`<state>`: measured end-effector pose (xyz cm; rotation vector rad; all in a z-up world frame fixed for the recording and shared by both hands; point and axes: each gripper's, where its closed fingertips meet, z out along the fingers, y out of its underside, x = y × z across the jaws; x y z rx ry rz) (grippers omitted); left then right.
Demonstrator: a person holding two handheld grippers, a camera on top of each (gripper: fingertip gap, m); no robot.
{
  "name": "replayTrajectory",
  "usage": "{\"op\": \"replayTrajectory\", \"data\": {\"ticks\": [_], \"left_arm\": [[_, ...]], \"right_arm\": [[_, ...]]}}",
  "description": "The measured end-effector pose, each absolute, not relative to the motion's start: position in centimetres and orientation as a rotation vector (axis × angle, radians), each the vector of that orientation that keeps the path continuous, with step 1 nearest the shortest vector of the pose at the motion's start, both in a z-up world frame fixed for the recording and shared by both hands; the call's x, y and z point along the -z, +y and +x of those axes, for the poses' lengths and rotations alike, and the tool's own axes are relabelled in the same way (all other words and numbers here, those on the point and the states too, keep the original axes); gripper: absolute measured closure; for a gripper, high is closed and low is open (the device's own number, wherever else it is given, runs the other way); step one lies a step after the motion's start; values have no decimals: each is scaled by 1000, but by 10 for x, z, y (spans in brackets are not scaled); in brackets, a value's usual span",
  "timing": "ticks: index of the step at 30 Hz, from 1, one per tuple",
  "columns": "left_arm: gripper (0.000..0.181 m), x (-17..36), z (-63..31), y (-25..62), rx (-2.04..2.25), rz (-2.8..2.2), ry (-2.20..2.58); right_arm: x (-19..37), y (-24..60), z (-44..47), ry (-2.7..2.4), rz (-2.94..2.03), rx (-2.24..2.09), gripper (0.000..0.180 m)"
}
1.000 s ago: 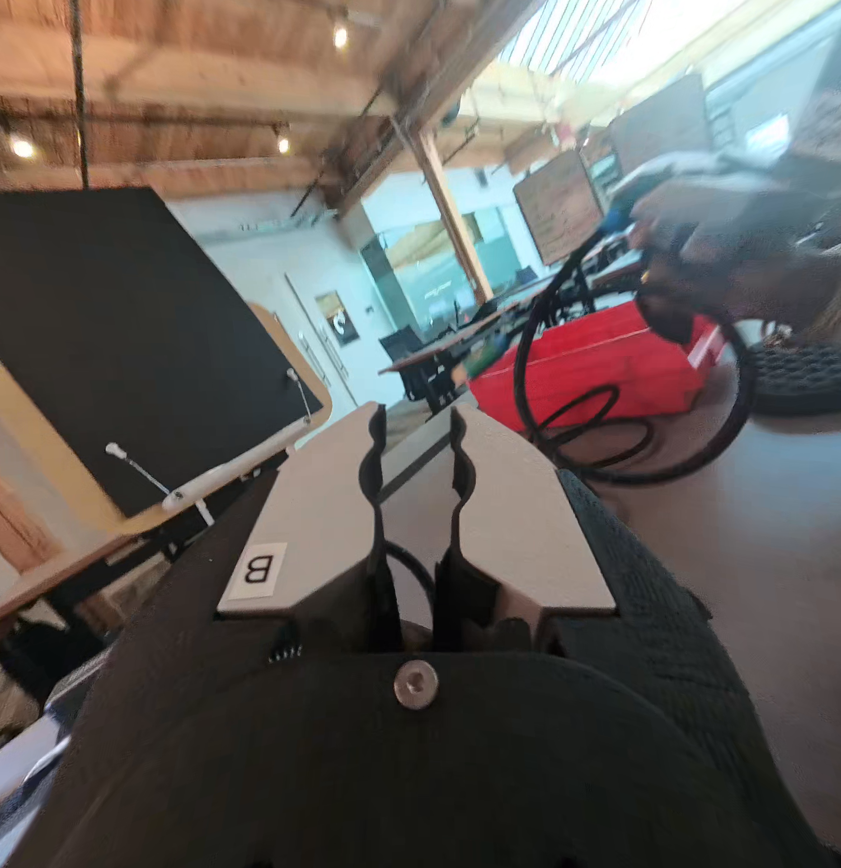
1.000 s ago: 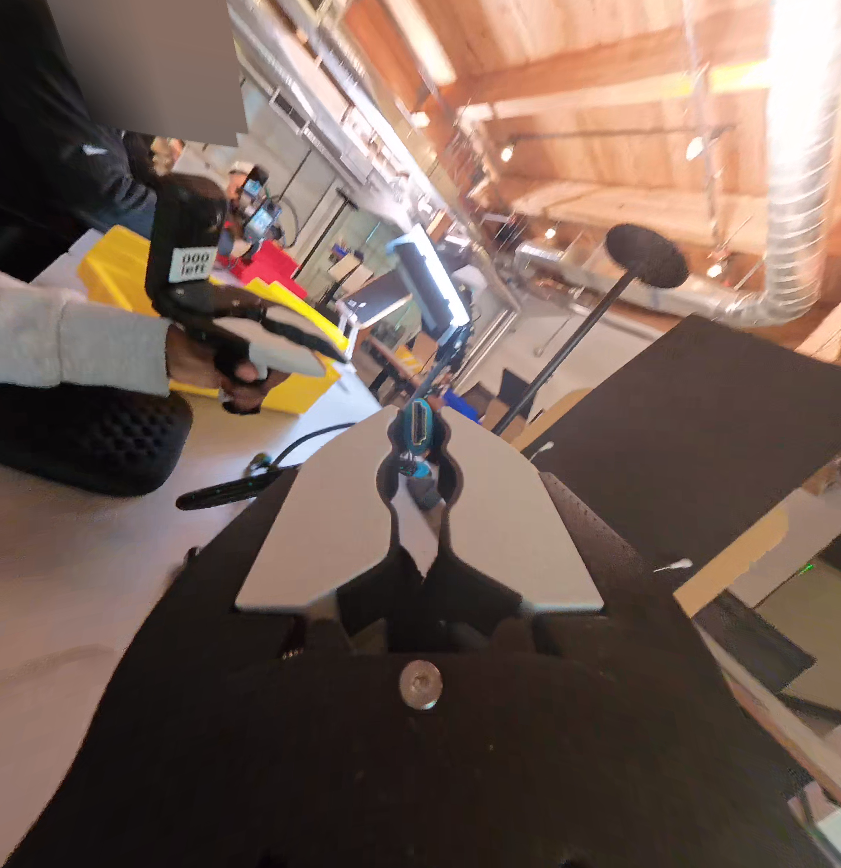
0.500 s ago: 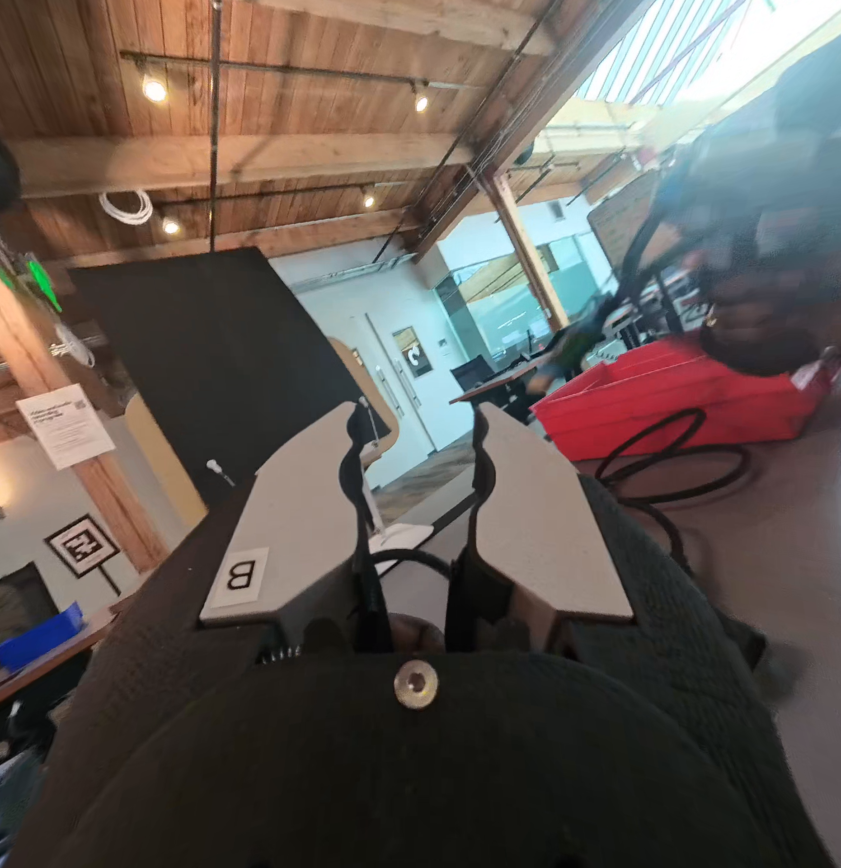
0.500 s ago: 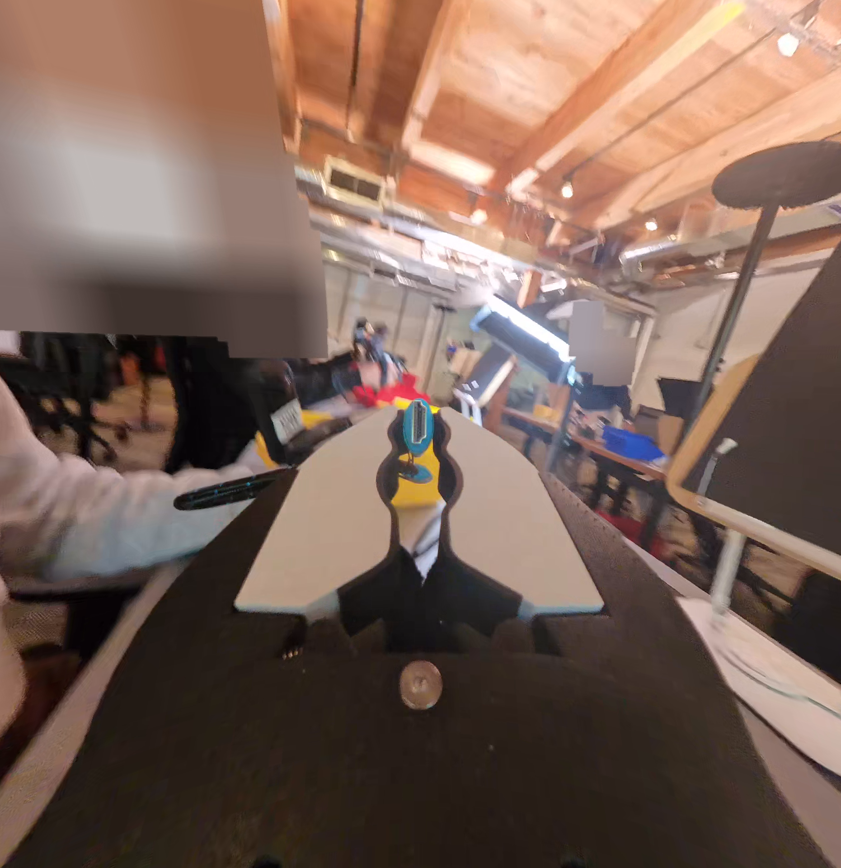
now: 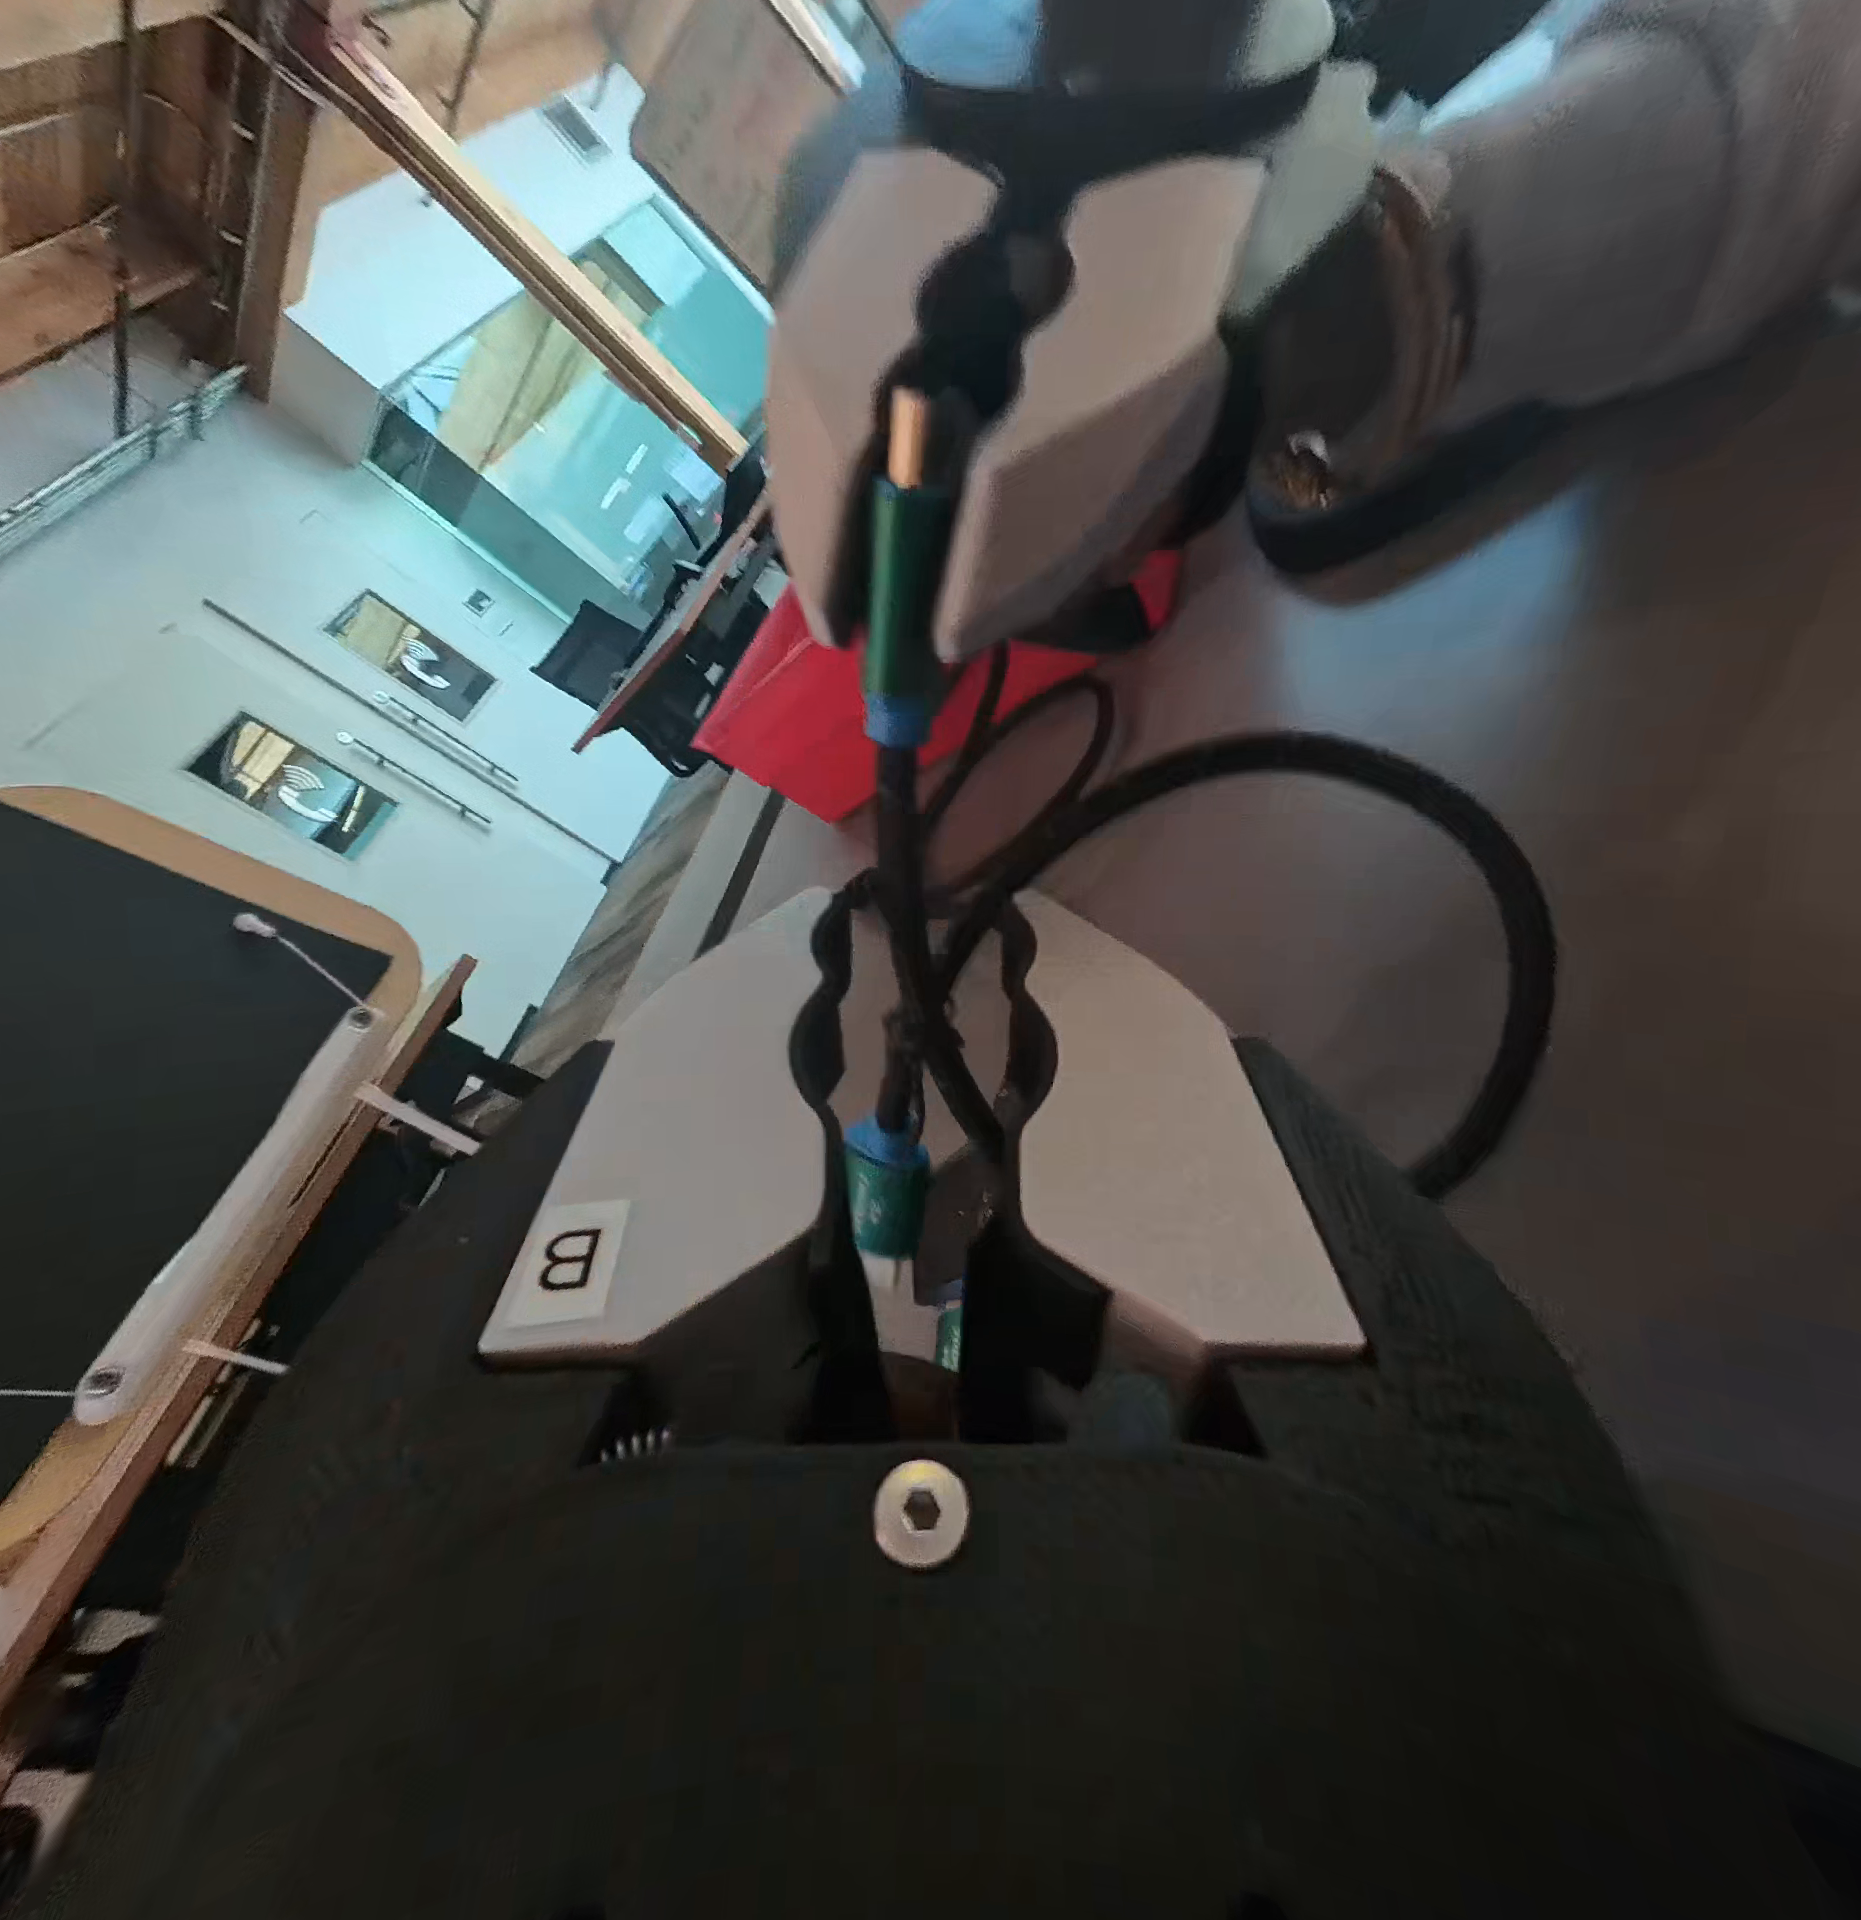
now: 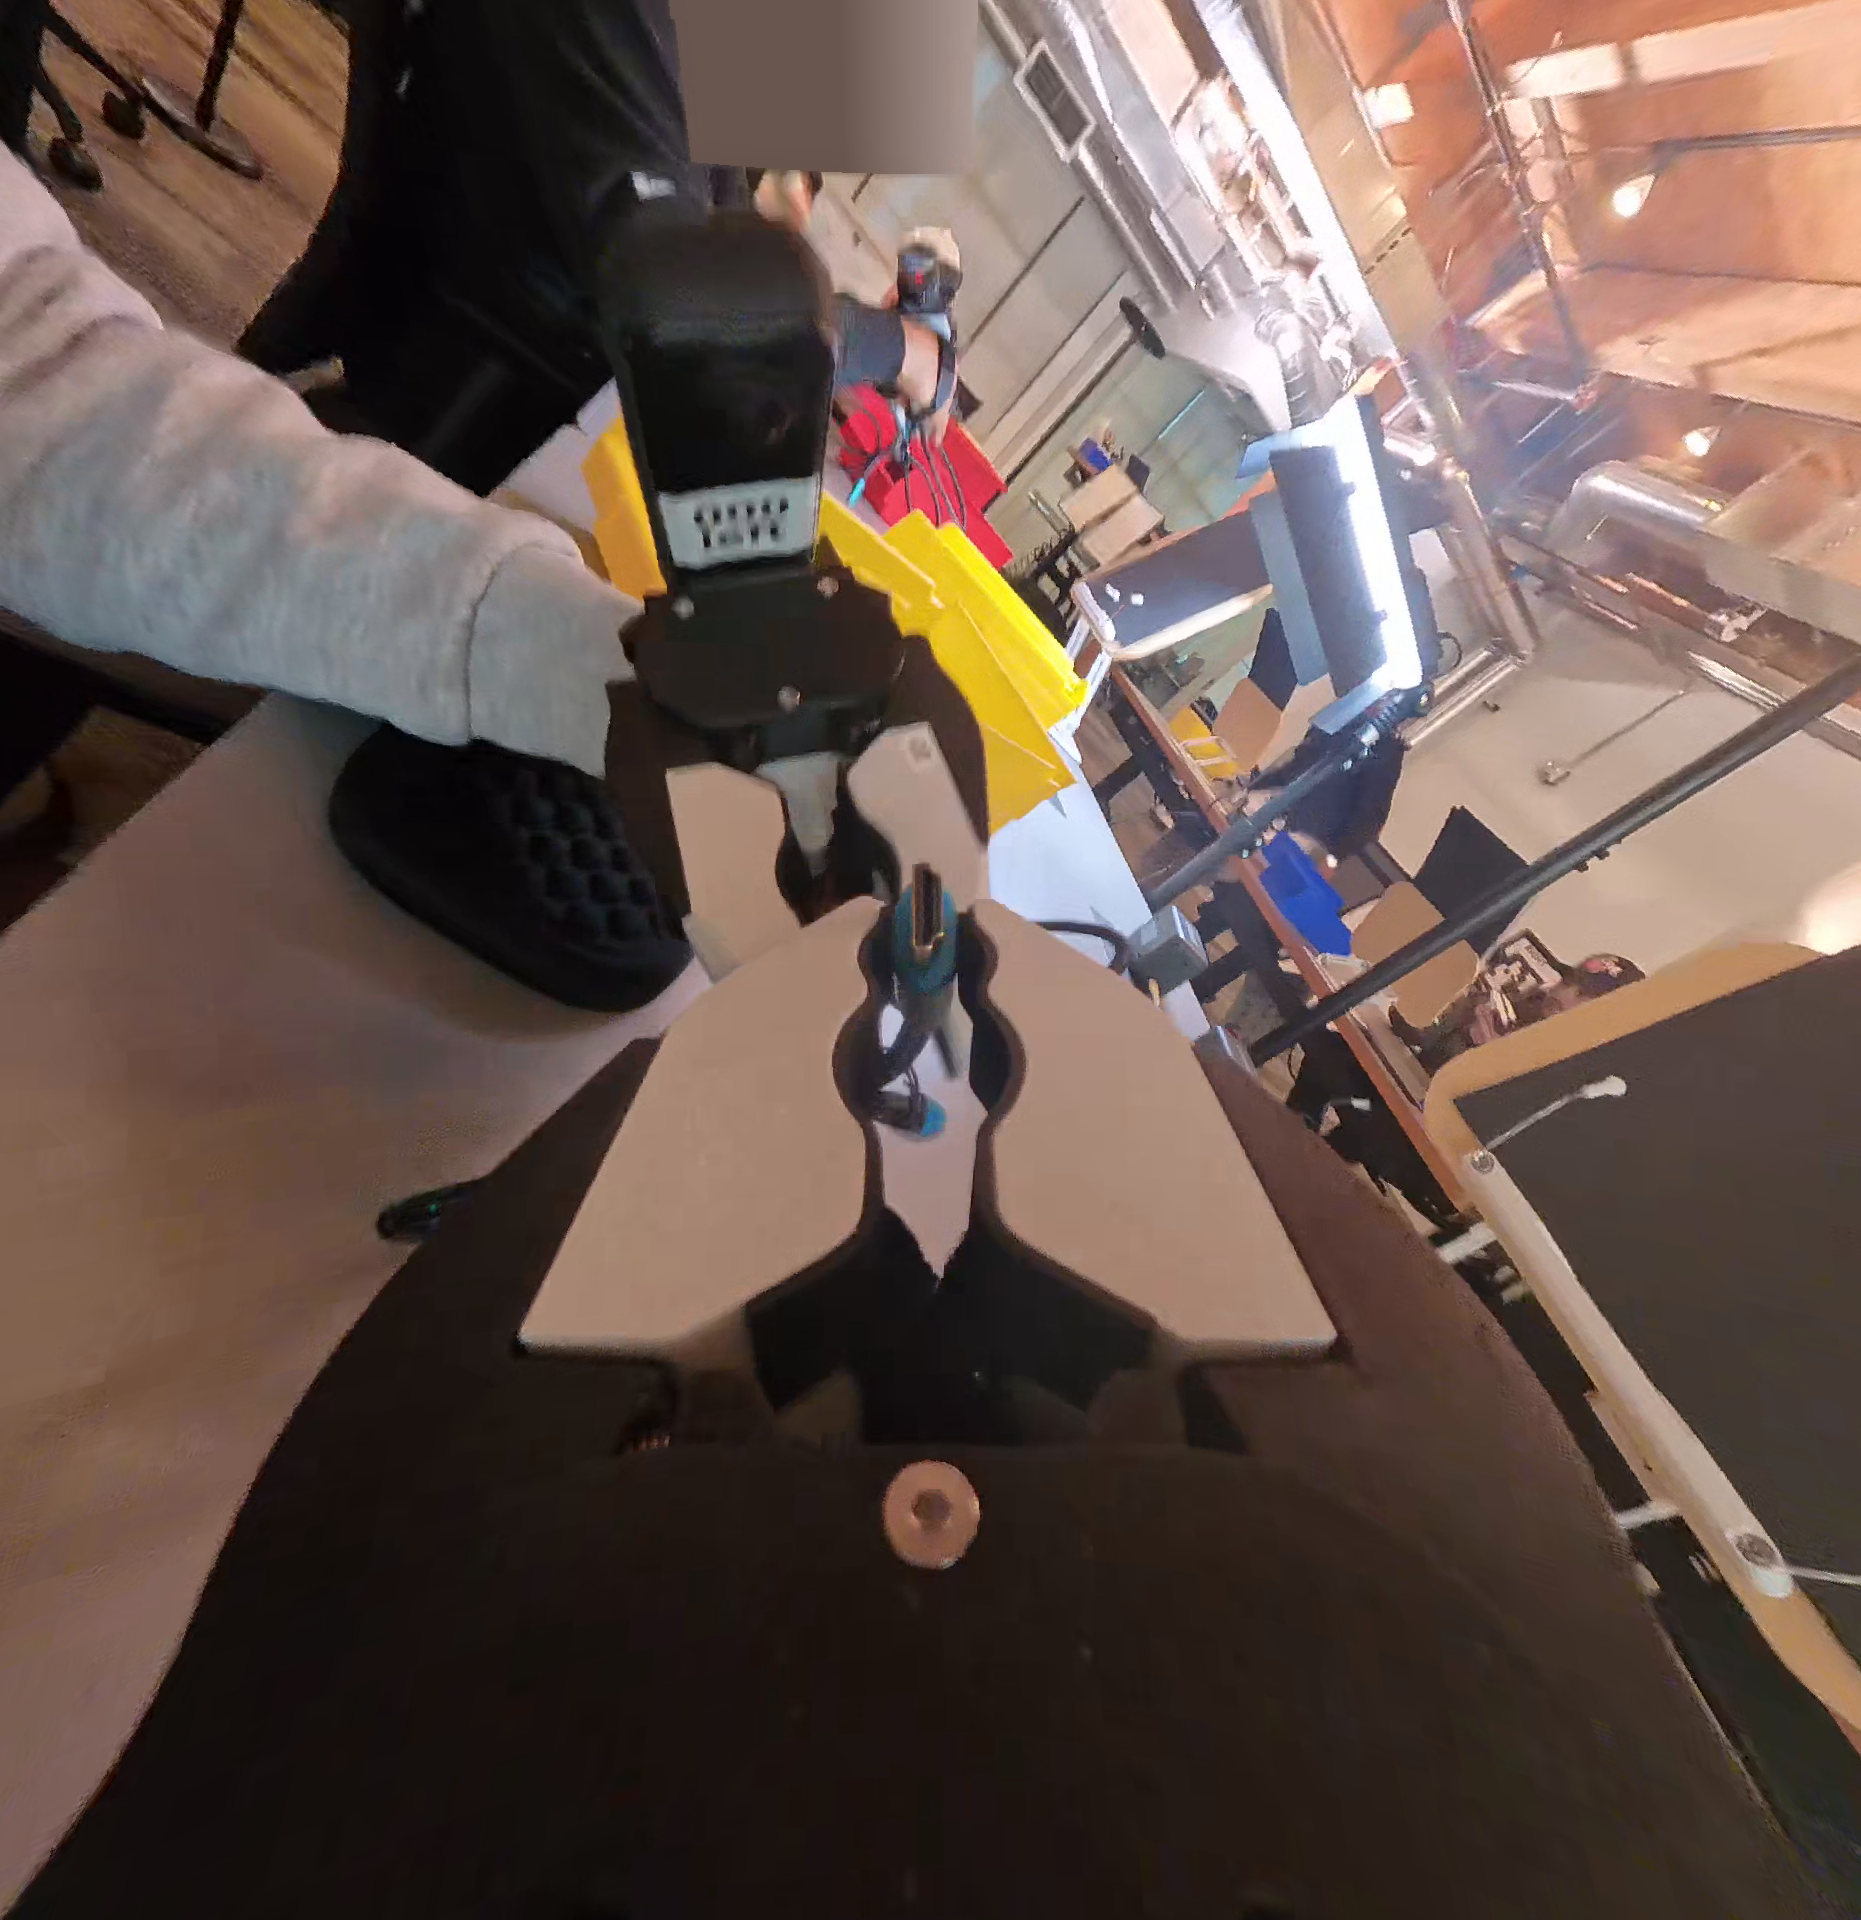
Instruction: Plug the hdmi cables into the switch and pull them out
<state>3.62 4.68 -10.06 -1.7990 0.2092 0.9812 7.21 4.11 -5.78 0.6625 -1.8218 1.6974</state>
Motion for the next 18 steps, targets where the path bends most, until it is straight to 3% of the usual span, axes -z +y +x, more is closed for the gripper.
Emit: {"op": "replayTrajectory", "data": {"ticks": [2,18], "left_arm": [[164,117,30,45,-1014,-1897,223],[170,112,-3,17,-1050,-1923,-123]], "right_arm": [[47,45,81,-1791,678,-1800,168],[19,78,70,-1660,605,-1768,168]]}}
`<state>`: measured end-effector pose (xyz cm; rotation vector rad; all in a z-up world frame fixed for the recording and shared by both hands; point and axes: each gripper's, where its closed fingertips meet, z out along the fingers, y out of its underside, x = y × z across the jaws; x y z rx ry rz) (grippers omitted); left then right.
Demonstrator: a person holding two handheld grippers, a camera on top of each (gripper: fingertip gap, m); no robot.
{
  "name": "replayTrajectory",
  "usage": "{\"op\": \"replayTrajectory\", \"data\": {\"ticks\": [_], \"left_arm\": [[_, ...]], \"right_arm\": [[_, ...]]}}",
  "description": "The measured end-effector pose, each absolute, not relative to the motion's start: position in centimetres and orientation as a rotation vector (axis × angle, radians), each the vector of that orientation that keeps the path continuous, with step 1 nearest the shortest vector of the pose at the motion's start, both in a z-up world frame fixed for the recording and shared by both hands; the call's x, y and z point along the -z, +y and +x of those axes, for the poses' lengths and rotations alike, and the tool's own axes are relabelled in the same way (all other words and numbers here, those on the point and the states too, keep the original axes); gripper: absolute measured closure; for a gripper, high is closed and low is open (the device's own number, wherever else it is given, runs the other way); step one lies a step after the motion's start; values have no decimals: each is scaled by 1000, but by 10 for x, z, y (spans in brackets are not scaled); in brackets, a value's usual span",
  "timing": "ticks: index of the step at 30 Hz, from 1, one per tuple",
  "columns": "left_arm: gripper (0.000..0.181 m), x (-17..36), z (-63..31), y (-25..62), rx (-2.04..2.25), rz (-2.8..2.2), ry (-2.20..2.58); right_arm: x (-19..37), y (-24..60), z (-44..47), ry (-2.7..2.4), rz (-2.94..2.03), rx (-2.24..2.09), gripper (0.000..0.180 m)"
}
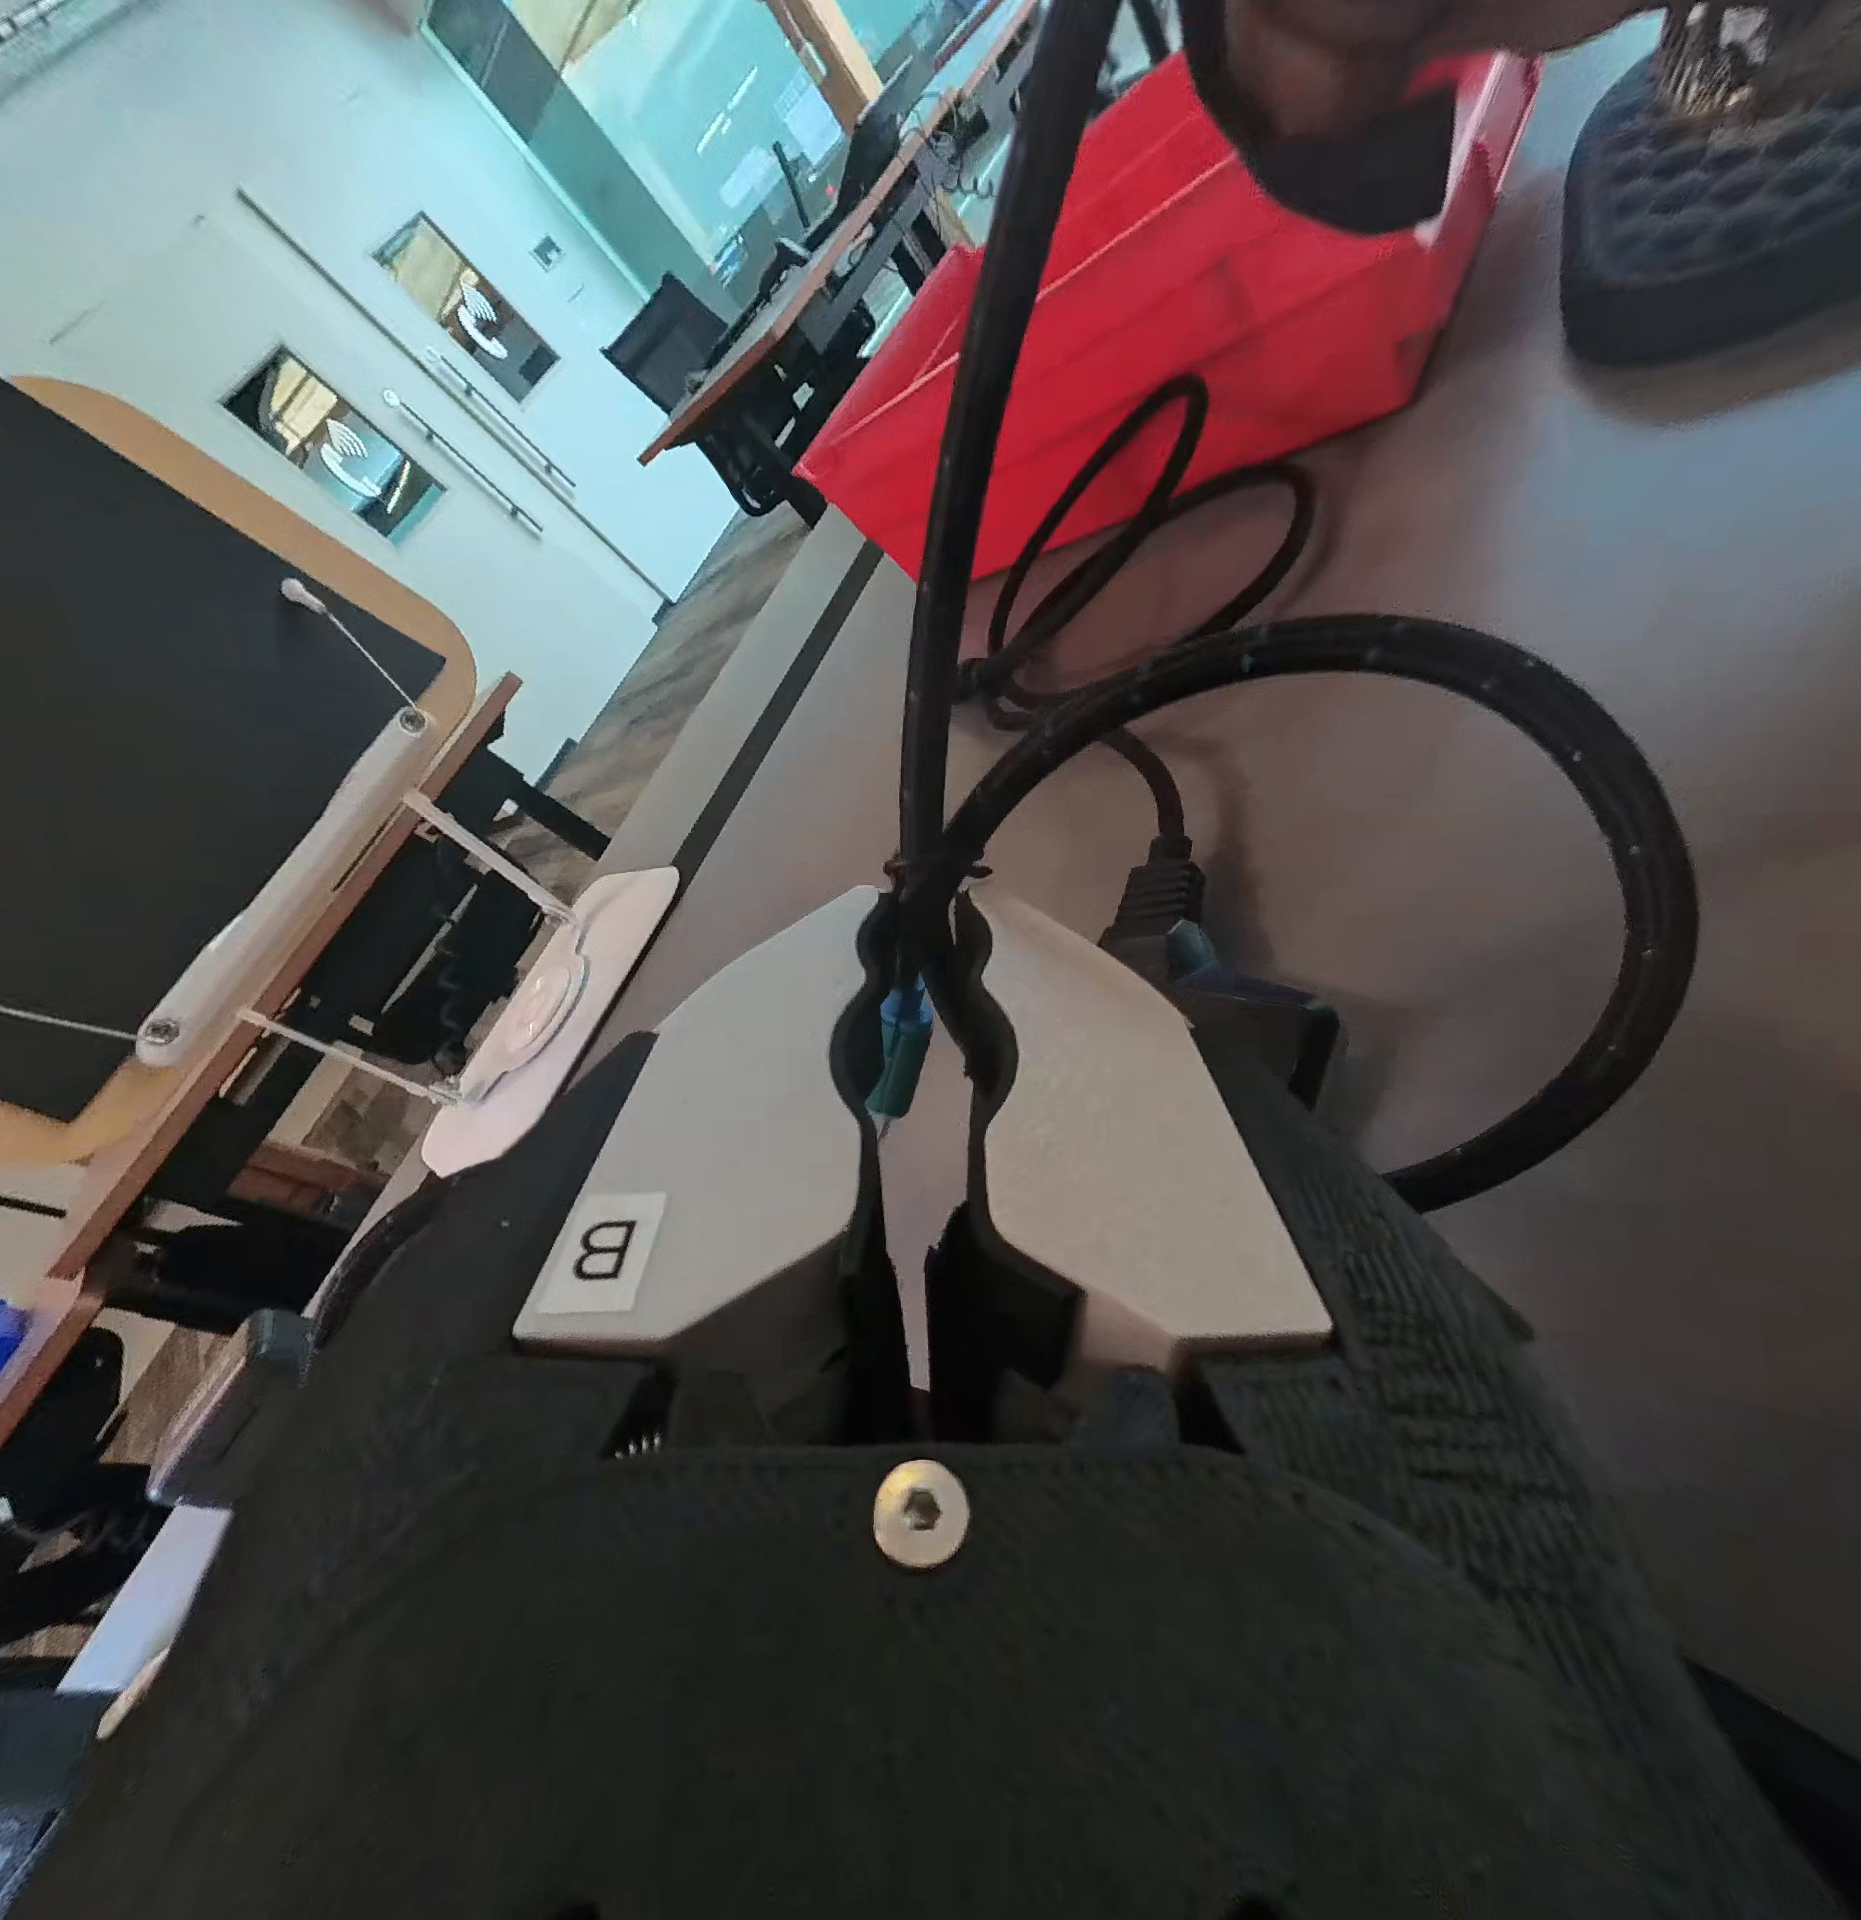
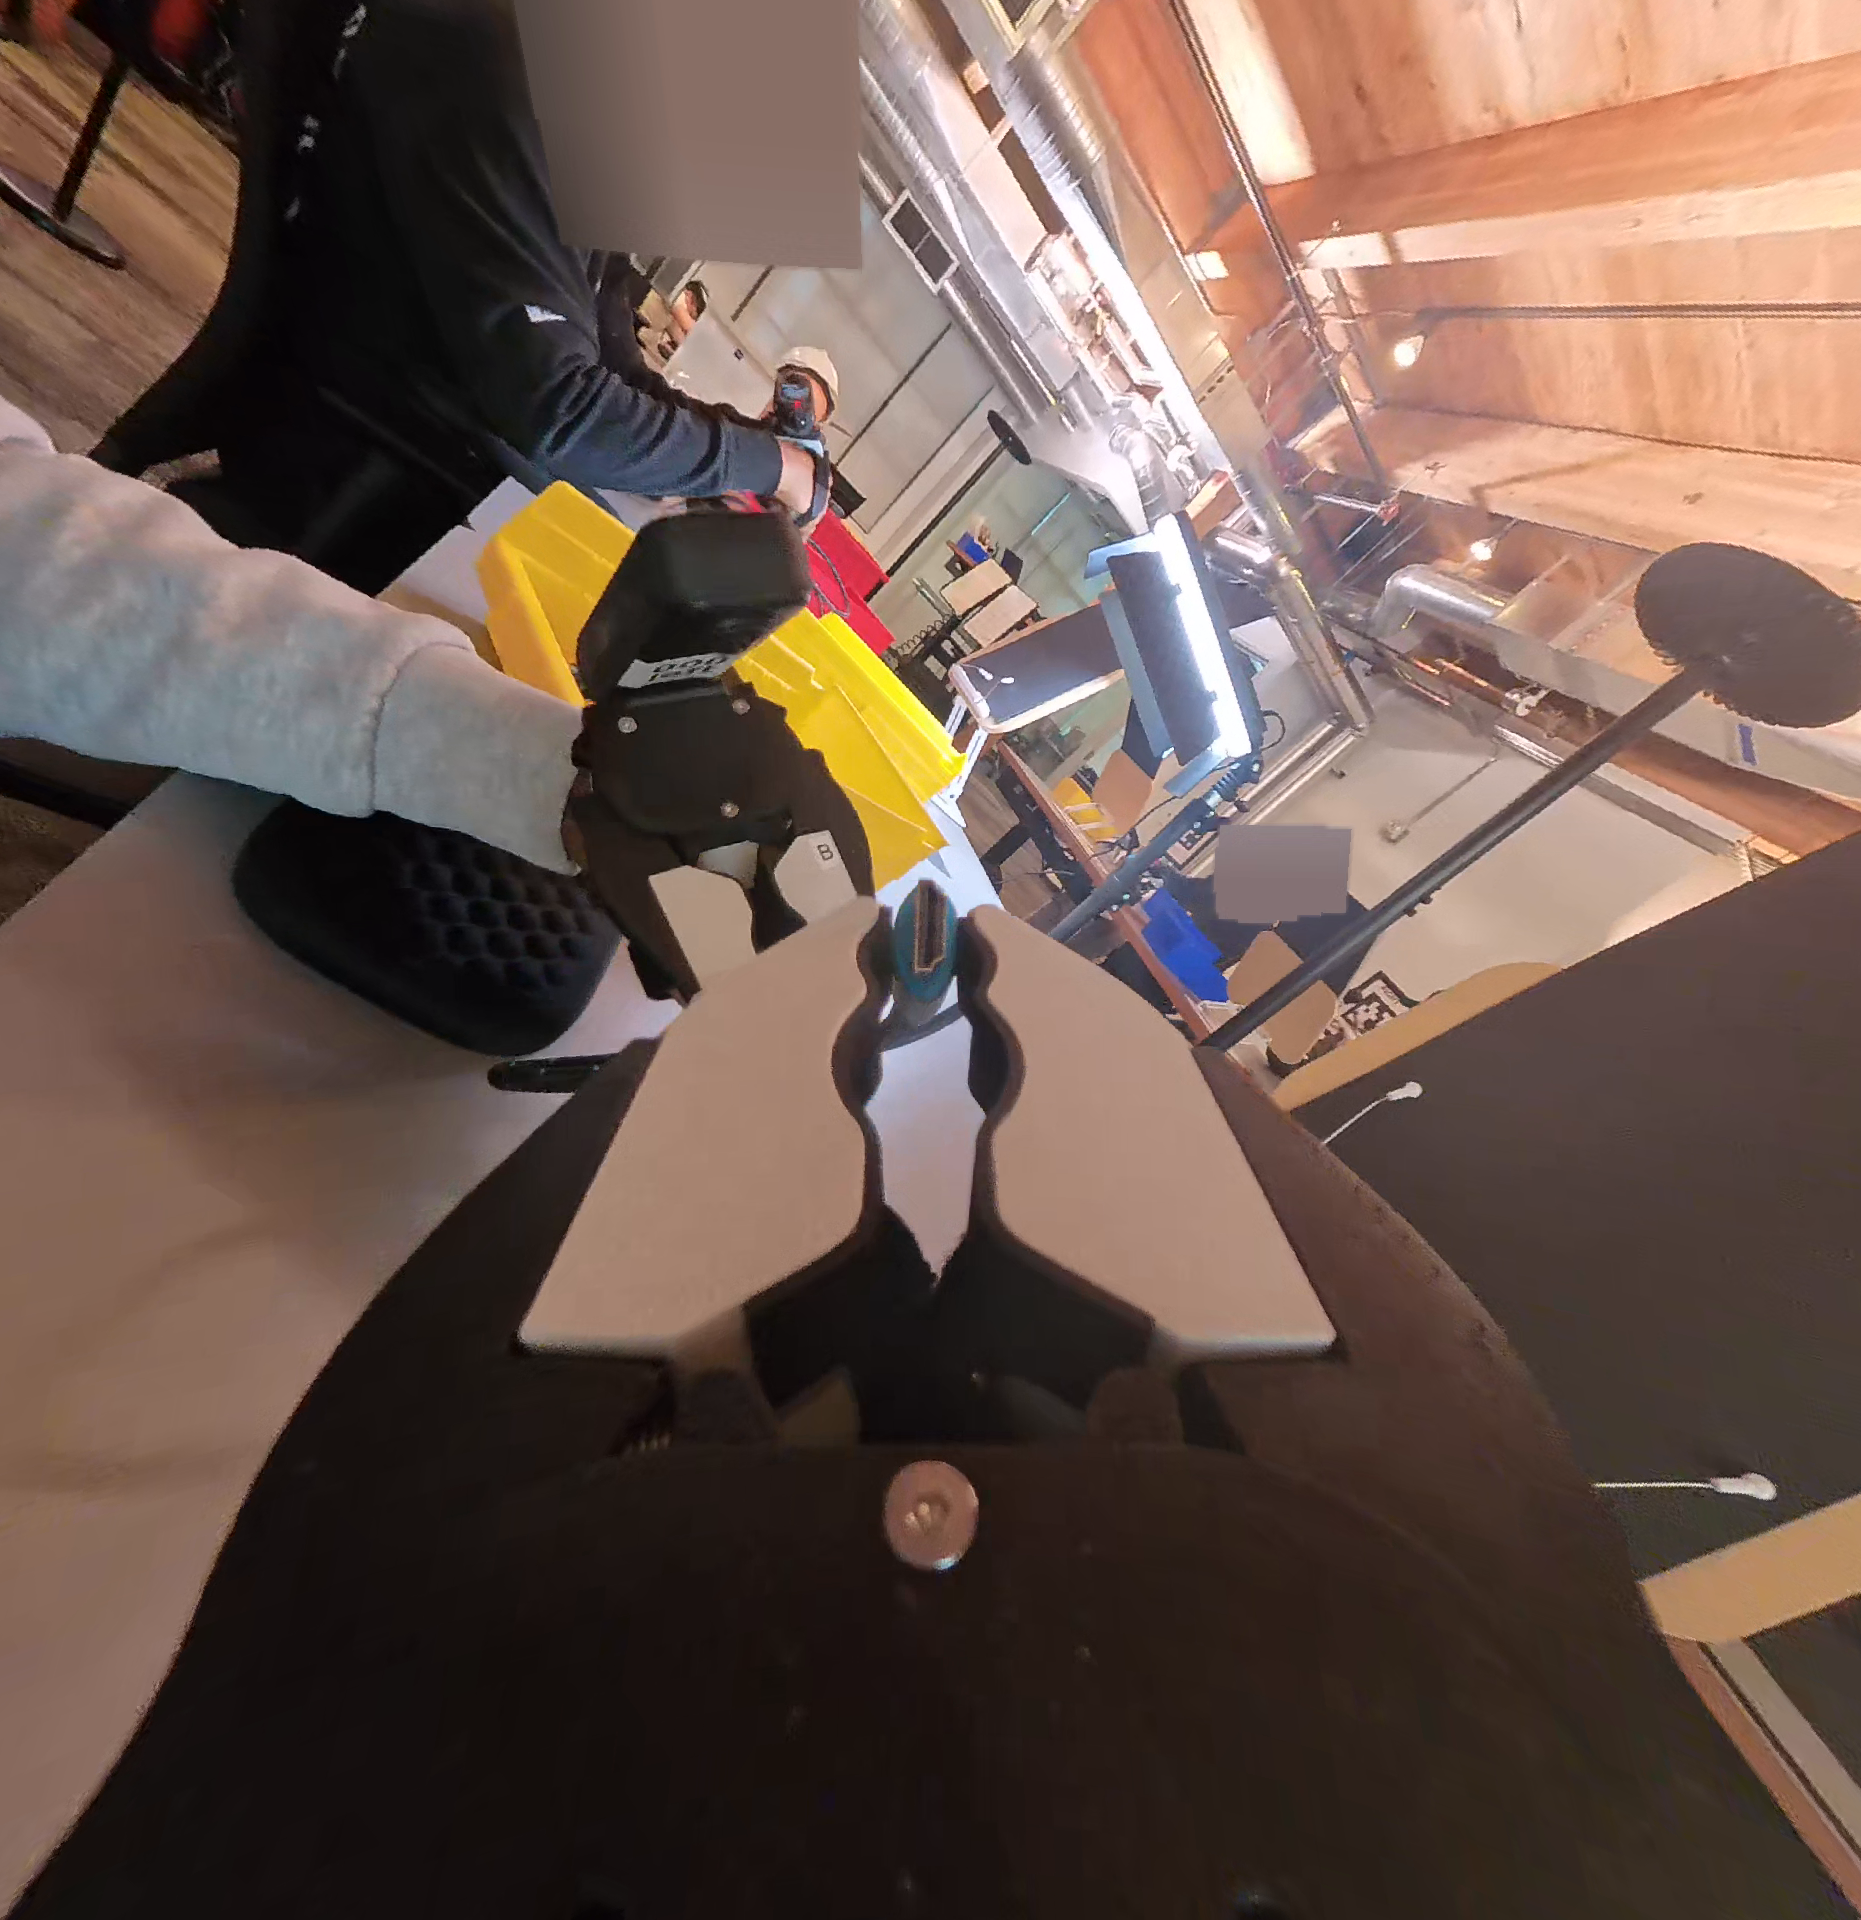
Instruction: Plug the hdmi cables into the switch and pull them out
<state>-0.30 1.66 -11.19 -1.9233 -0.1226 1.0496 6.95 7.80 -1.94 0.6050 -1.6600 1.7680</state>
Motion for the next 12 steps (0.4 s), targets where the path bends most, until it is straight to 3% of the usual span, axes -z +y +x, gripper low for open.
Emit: {"op": "replayTrajectory", "data": {"ticks": [12], "left_arm": [[170,114,-10,9,-1102,-1929,-158]], "right_arm": [[-2,107,59,-1571,516,-1751,167]]}}
